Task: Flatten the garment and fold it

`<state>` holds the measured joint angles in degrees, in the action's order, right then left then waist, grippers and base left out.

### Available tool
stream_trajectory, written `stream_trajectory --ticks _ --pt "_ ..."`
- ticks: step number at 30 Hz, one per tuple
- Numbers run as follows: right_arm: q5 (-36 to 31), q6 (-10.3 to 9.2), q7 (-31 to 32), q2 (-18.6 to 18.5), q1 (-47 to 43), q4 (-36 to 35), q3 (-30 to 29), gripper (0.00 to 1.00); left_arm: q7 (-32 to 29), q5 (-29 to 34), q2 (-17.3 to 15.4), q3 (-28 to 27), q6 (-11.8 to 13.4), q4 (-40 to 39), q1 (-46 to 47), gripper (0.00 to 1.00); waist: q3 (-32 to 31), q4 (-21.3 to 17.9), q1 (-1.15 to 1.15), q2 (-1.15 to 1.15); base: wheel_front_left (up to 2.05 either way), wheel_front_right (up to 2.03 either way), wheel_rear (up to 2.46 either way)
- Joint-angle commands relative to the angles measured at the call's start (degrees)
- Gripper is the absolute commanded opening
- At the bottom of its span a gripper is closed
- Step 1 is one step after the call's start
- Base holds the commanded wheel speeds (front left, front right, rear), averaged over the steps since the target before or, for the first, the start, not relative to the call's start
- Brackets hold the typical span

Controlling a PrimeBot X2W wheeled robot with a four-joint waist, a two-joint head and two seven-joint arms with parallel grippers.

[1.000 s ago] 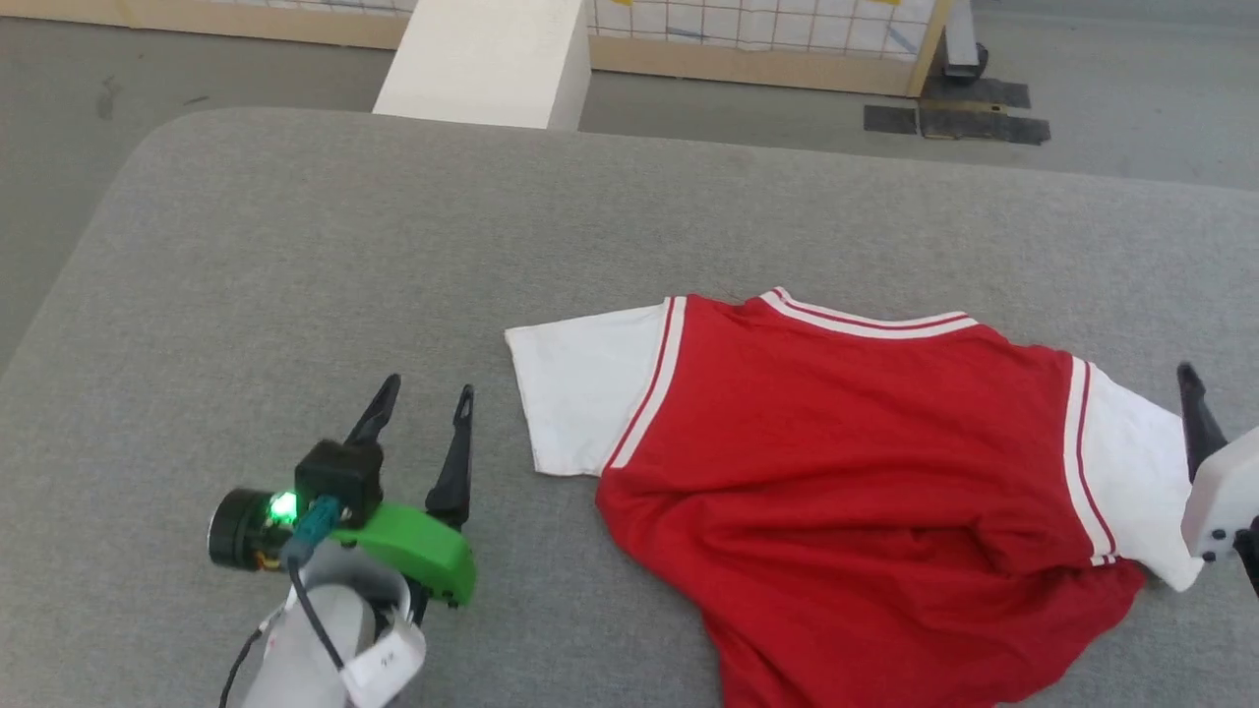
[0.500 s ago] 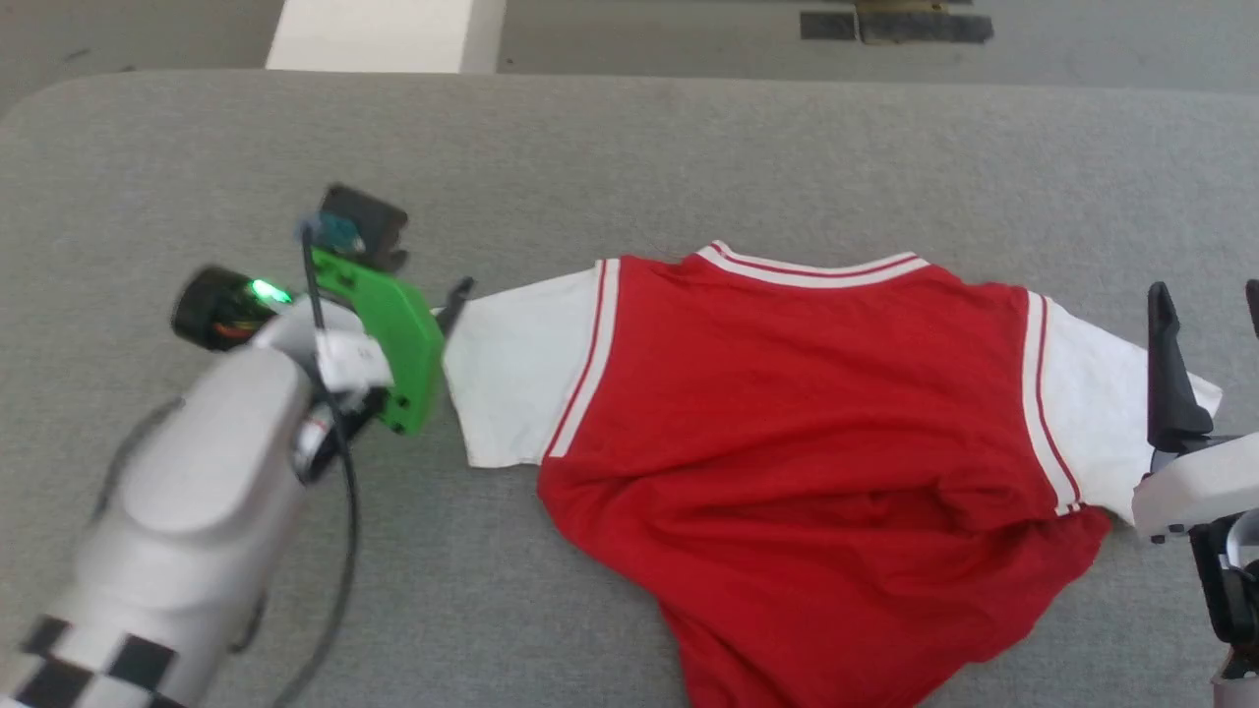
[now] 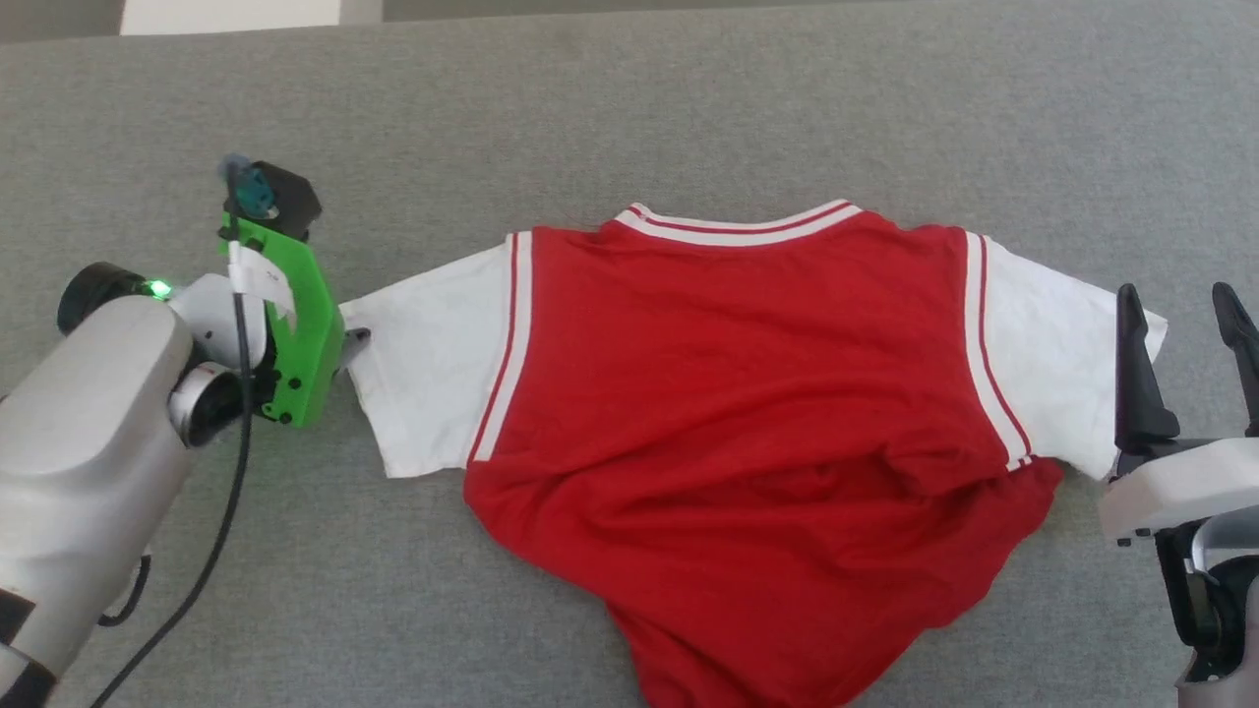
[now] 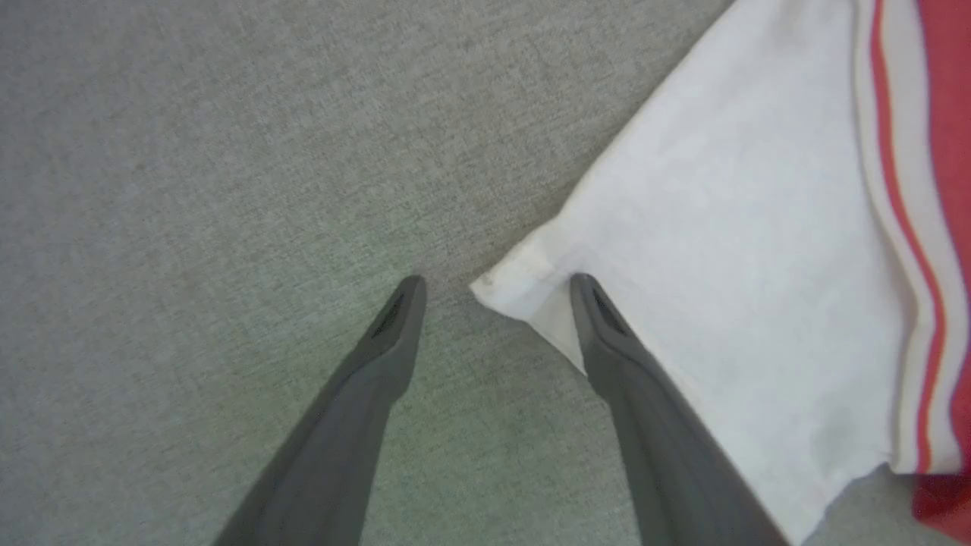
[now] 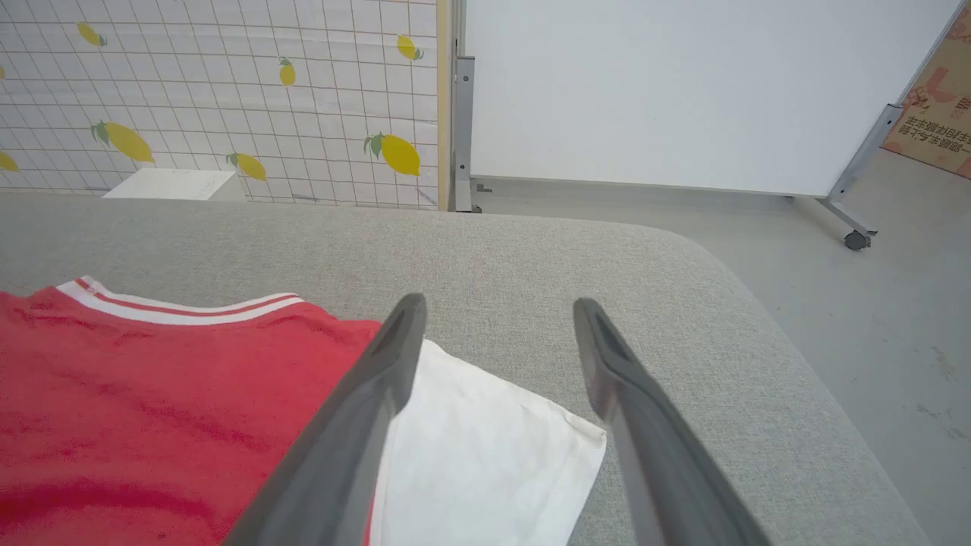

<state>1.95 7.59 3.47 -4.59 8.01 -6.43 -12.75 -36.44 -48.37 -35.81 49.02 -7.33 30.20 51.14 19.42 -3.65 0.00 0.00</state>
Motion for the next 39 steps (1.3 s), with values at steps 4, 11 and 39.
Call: stream_trajectory --ticks 4,11,39 --pt "-0.59 -0.10 -0.66 0.58 -0.38 0.65 -0.35 1.00 1.64 -2.17 -0.59 1.73 -0.15 1.87 1.56 1.00 1.12 -1.08 0.00 0.00 0.00 0.00 0.00" --pt "-1.20 -0.10 -0.86 0.87 -0.01 1.29 -0.84 1.00 0.67 -5.59 0.04 5.56 -0.15 3.31 1.87 0.97 1.45 -0.91 0.00 0.00 0.00 0.00 0.00" --pt "12.73 -0.10 39.56 -24.46 10.35 16.35 4.99 1.00 25.46 -1.17 -2.28 5.54 7.83 -15.59 -1.64 0.00 -0.20 9.47 0.00 0.00 0.00 0.00 0.00"
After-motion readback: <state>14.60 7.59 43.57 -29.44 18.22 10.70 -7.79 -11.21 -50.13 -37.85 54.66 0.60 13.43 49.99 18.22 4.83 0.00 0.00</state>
